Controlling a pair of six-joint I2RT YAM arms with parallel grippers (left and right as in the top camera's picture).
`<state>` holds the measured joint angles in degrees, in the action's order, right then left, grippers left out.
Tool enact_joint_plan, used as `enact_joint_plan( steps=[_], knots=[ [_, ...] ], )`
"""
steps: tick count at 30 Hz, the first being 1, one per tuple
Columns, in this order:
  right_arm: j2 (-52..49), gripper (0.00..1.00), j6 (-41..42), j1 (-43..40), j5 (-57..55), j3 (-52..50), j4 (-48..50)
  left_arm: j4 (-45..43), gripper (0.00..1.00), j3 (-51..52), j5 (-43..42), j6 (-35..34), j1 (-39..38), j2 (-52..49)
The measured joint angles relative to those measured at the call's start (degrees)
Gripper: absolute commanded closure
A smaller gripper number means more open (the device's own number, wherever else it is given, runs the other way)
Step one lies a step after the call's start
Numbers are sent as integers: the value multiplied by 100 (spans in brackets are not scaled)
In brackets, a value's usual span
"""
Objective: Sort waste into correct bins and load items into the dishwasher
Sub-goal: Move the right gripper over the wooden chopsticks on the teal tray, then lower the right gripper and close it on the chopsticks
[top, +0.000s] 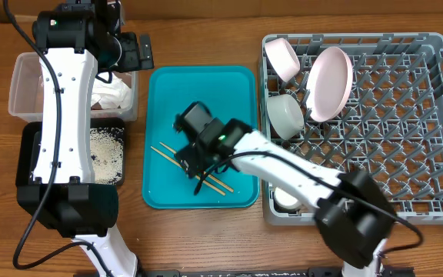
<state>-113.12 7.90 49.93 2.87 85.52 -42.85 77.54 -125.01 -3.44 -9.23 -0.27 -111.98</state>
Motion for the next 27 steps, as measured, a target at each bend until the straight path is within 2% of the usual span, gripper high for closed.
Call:
enact_joint_plan(
  steps=[7,18,25,27],
  knots=[
    [-354,29,-254,35,-9,-26,39,0,0,0,0,0,0,0],
    [-649,32,-621,42,-33,-37,151,0,0,0,0,0,0,0],
    [-654,18,-684,42,-37,-42,433,2,0,0,0,0,0,0],
    [-654,5,-697,42,-37,-42,479,2,0,0,0,0,0,0]
  ],
)
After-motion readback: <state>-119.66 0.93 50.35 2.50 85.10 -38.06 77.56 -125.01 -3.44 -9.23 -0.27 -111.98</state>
